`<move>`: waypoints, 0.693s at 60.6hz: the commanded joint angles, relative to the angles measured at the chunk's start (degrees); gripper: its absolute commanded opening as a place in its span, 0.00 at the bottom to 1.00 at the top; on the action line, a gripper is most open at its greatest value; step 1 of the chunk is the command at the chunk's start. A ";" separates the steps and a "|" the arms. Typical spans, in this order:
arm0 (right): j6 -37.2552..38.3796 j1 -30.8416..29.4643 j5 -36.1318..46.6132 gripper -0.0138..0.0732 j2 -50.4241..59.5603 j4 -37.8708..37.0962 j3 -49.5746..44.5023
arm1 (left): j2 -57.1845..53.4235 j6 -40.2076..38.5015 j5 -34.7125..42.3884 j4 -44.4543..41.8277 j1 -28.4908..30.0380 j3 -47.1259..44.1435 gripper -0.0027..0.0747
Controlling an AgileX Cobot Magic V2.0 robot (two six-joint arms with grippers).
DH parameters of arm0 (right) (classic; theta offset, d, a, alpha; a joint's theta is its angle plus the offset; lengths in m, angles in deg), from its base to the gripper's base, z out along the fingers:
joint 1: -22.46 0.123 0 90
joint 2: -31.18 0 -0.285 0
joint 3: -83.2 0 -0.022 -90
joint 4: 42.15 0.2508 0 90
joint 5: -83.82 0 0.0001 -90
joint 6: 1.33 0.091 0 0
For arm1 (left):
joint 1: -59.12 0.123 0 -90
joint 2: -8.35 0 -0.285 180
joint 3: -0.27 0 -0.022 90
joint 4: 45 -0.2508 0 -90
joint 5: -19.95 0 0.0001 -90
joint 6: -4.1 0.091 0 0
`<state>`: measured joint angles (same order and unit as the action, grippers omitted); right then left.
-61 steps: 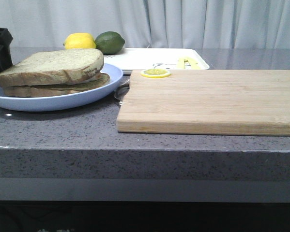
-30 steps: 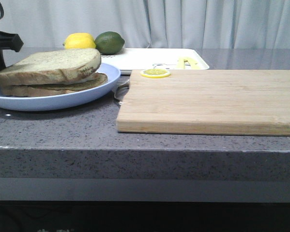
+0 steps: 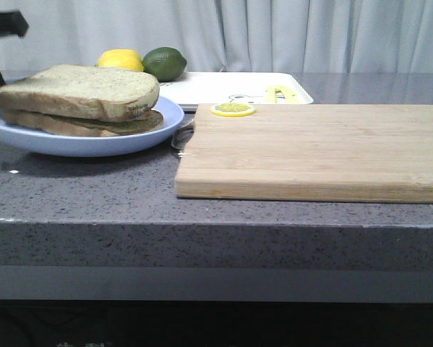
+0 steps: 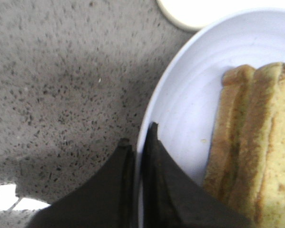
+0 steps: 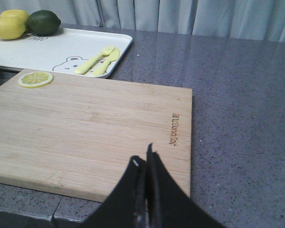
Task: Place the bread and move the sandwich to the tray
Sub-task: 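Lift the blue plate with the sandwich and carry it over the white tray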
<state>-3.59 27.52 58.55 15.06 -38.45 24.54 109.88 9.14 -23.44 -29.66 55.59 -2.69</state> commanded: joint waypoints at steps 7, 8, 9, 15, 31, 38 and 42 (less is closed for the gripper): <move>-0.20 -0.23 4.78 0.09 -0.55 -0.31 1.52 | -2.77 7.88 -4.39 13.41 2.97 8.42 0.01; -0.20 -0.23 4.78 0.09 -0.55 -0.31 1.52 | -2.77 8.61 -4.52 14.51 3.09 8.80 0.01; -0.20 -0.23 4.78 0.09 -0.55 -0.31 1.52 | -2.77 9.15 -4.49 15.62 3.39 9.19 0.01; -0.20 -0.23 4.78 0.09 -0.55 -0.31 1.52 | -2.44 12.40 -4.49 21.71 4.10 11.92 0.01; -0.20 -0.23 4.67 0.09 -0.55 -0.31 1.52 | 5.45 13.04 -5.96 24.96 2.75 25.96 0.01; -0.20 -0.23 4.50 0.09 -0.55 -0.31 1.52 | 13.88 13.04 -10.48 26.60 2.15 38.55 0.01; -0.20 -0.23 4.50 0.09 -0.55 -0.31 1.52 | 18.74 11.99 -12.33 27.13 1.65 45.53 0.01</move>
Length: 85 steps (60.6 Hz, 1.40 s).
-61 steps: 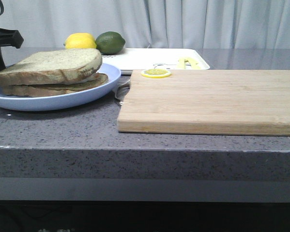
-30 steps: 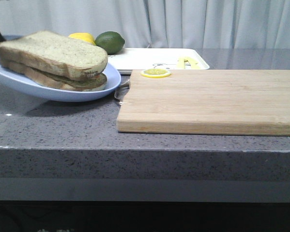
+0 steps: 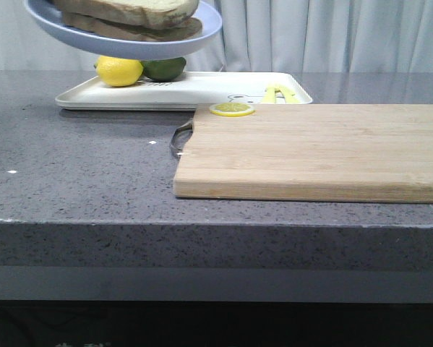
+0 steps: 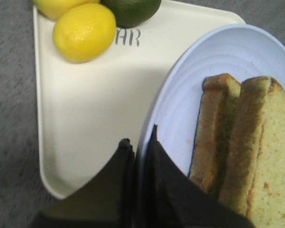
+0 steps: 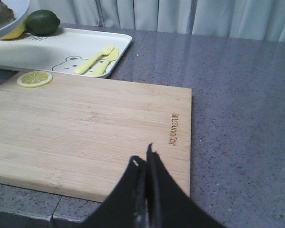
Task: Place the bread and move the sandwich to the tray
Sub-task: 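Lift the blue plate with the sandwich and carry it over the white tray, then lower the plate onto the white tray and open the left gripper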
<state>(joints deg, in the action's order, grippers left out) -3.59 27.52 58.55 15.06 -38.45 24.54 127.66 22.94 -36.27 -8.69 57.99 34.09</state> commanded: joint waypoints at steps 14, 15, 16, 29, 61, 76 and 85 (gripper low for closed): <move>-0.20 -0.23 4.10 0.09 -0.55 -0.31 1.52 | 18.63 -7.83 -4.02 6.16 -1.61 33.18 0.01; -0.20 -0.23 4.07 0.09 -0.55 -0.31 1.52 | 20.03 -8.08 -4.15 6.16 -1.70 35.02 0.01; -0.20 -0.23 4.02 0.09 -0.55 -0.31 1.52 | 20.93 -8.32 -4.33 6.16 -1.87 36.20 0.01; -0.20 -0.23 3.91 0.09 -0.55 -0.31 1.52 | 28.48 -10.03 -4.65 6.18 -2.53 43.83 0.01; -0.20 -0.23 3.62 0.09 -0.55 -0.31 1.52 | 31.12 -9.92 -3.26 4.86 -4.17 43.83 0.14; -0.20 -0.23 3.62 0.09 -0.55 -0.31 1.52 | 30.97 -9.92 -1.40 4.32 -3.56 43.95 0.52; -0.20 -0.23 3.62 0.09 -0.55 -0.31 1.52 | 30.90 -9.92 -2.44 4.43 -2.16 48.05 0.55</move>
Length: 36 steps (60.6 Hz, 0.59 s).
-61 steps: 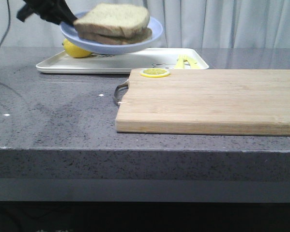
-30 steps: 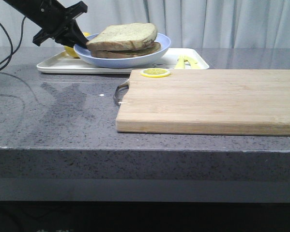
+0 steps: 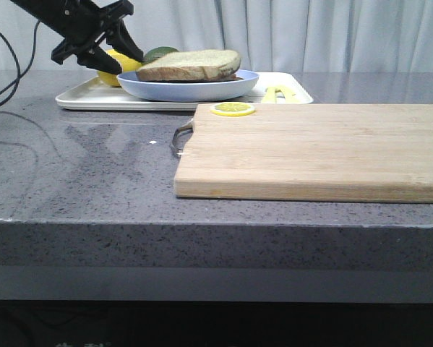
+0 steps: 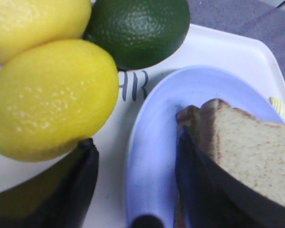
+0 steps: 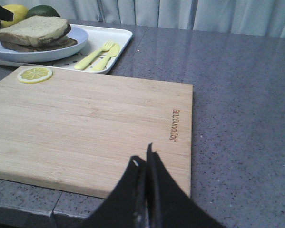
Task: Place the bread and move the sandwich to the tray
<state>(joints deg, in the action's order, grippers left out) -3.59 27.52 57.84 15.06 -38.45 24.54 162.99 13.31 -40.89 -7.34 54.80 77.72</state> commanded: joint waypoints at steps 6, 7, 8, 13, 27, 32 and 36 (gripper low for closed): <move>-0.20 -0.23 4.34 0.09 -0.55 -0.31 1.52 | -4.43 -0.29 0.23 3.08 2.00 10.42 0.52; -0.20 -0.23 4.34 0.09 -0.55 -0.31 1.52 | -4.43 -0.29 -0.37 3.08 2.00 11.26 0.50; -0.20 -0.23 4.34 0.09 -0.55 -0.31 1.52 | -4.43 -0.29 -0.73 3.08 2.13 12.11 0.49; -0.20 -0.23 4.34 0.09 -0.55 -0.31 1.52 | -4.43 -0.29 -2.70 2.97 2.42 16.72 0.37; -0.20 -0.23 4.27 0.09 -0.55 -0.31 1.52 | -5.45 -0.17 -4.55 3.67 2.32 19.93 0.01; -0.20 -0.23 3.93 0.09 -0.55 -0.27 1.52 | -5.67 -0.17 -7.05 3.35 2.32 19.93 0.01; -0.20 -0.23 2.93 0.09 -0.55 -0.27 1.52 | -5.67 1.21 -9.62 2.72 2.45 19.93 0.01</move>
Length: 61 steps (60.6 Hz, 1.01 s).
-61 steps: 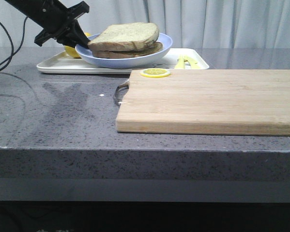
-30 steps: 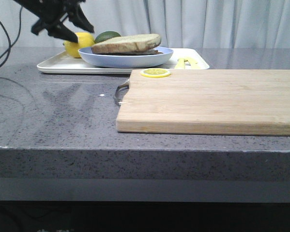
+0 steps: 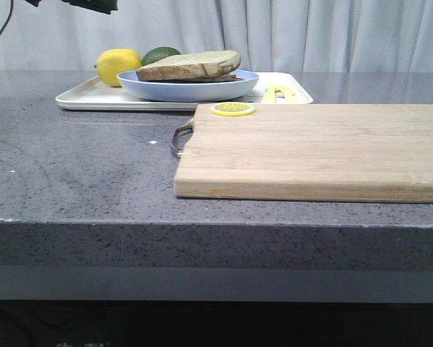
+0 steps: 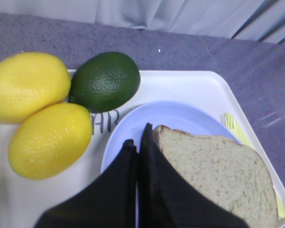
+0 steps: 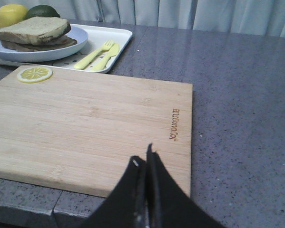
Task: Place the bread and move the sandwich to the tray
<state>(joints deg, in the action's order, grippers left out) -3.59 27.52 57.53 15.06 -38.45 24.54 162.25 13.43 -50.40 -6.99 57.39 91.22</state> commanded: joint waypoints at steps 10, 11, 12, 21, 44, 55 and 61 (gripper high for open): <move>-0.20 -0.23 0.52 0.09 -0.55 -0.27 1.52 | -5.19 2.14 -1.56 2.09 -0.14 6.43 0.01; -0.20 -0.23 0.33 0.09 -0.55 -0.27 1.52 | -5.21 2.14 -1.56 1.94 -0.14 6.43 0.01; -0.20 -0.23 0.12 0.09 -0.55 -0.27 1.52 | -5.31 2.14 -1.56 1.64 -0.14 6.43 0.01; -0.20 -0.23 -0.75 0.09 -0.55 1.87 1.52 | -8.50 -0.24 -1.56 -10.72 -1.39 6.43 0.01; -0.20 -0.23 -0.75 0.09 -0.55 2.10 1.52 | -20.17 -3.56 -1.56 -41.98 -10.70 -1.62 0.01; -0.20 -0.23 -0.75 0.09 -0.55 2.10 1.52 | -30.18 -3.78 -1.56 -43.55 -10.73 -24.46 0.01; -0.20 -0.28 -0.75 0.09 -0.55 2.10 1.52 | -36.58 -4.03 -1.46 -43.61 -9.08 -38.09 0.01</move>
<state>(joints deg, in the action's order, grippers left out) -3.59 27.52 52.67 15.06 -36.55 24.54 133.87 10.37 -52.92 -49.80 47.04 61.70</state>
